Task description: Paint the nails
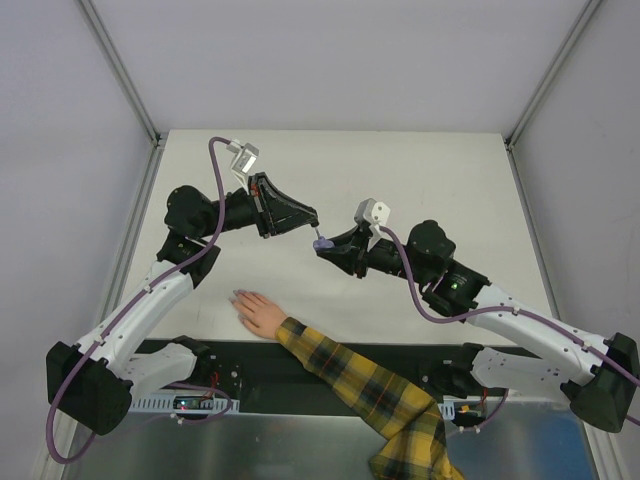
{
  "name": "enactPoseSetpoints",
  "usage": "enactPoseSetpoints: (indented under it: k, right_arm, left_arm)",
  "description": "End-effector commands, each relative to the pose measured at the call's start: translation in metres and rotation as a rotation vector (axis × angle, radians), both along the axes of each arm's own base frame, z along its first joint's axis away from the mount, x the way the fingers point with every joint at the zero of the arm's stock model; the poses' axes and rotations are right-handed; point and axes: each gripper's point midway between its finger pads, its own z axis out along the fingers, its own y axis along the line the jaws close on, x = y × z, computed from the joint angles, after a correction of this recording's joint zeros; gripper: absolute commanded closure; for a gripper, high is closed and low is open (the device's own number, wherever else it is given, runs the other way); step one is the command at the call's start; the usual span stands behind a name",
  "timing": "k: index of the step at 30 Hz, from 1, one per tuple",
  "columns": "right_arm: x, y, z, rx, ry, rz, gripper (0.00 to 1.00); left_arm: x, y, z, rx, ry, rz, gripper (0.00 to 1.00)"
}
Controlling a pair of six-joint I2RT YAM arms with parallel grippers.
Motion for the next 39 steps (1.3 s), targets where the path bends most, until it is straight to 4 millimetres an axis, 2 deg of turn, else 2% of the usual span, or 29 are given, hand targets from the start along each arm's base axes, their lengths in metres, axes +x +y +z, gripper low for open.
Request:
enactPoseSetpoints:
  k: [1,12,39]
  right_arm:
    - [-0.001,0.003,0.045,0.104,-0.081,0.009,1.0]
    - [0.002,0.008,0.044,0.102,-0.073,0.009,1.0]
    - [0.004,0.014,0.066,0.153,-0.061,0.004,1.0]
  left_arm:
    - [-0.011,-0.001,0.007,-0.014,-0.084,-0.045,1.0]
    - [-0.016,-0.001,0.008,-0.015,-0.1,-0.062,1.0]
    - [-0.02,-0.002,-0.001,-0.002,-0.104,-0.077,1.0]
